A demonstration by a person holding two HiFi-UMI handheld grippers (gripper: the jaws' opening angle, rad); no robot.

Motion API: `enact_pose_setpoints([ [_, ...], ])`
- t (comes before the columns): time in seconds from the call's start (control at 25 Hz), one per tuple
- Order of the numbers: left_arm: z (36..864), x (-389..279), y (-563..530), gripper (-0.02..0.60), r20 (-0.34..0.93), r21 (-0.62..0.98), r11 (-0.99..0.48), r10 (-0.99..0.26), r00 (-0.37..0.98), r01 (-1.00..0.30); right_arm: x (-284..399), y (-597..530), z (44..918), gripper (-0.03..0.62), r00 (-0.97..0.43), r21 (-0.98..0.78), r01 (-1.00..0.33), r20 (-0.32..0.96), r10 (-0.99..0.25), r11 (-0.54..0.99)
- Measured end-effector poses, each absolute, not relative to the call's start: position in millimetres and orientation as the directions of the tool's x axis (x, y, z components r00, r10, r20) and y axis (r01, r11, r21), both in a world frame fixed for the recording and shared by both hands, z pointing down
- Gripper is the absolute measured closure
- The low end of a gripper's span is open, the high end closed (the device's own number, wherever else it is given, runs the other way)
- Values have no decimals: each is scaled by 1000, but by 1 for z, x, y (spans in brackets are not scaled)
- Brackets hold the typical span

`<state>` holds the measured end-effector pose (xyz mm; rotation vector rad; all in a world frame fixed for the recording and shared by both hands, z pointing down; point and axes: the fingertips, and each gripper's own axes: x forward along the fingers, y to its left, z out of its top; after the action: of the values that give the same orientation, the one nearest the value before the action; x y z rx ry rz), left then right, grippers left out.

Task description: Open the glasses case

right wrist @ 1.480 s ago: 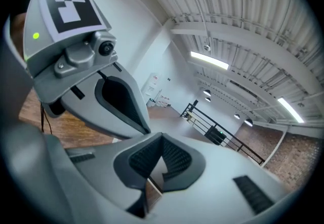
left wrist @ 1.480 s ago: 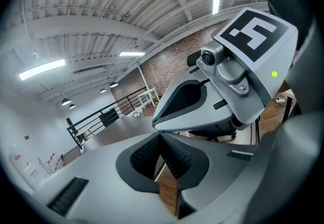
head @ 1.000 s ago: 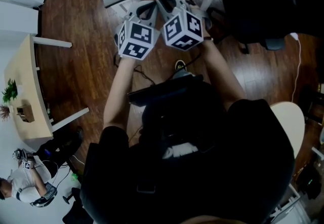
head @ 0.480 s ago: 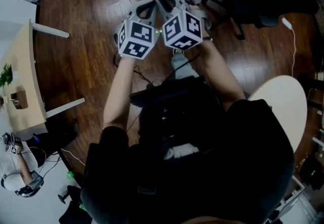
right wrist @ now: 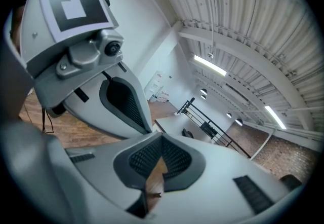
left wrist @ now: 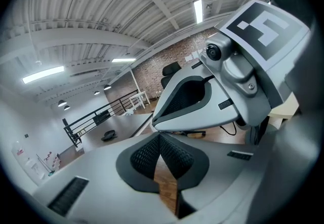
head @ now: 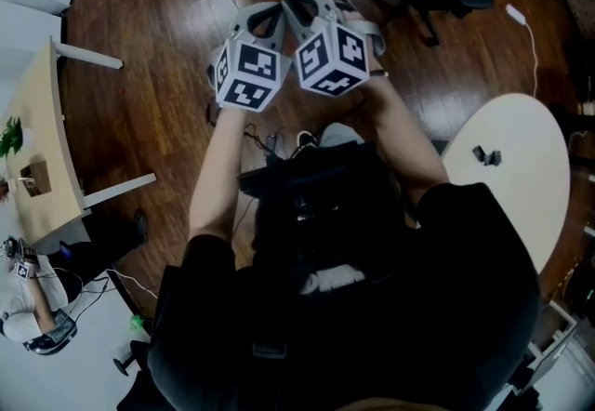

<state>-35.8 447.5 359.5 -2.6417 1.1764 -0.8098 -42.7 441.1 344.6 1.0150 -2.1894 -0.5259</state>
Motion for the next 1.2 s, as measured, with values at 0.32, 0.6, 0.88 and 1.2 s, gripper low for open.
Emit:
enact_pose_setpoints([
  [0.32,358,-10,519,586,427,-354,-680,-729,535,-643,-9,509,339,589,-473,596,-526,387,-791,607],
  [0.6,372,26,614,586,457,-336,-692,-713,531,-640,28,602,349,589,-474,575,-541,395,-787,614],
  [0.88,376,42,694,586,472,-332,-693,-709,524,-640,41,683,351,589,-502,562,-533,391,-772,632],
  [1.2,364,39,719,586,463,-317,-701,-702,541,-639,34,708,339,589,-510,569,-525,385,-769,633],
])
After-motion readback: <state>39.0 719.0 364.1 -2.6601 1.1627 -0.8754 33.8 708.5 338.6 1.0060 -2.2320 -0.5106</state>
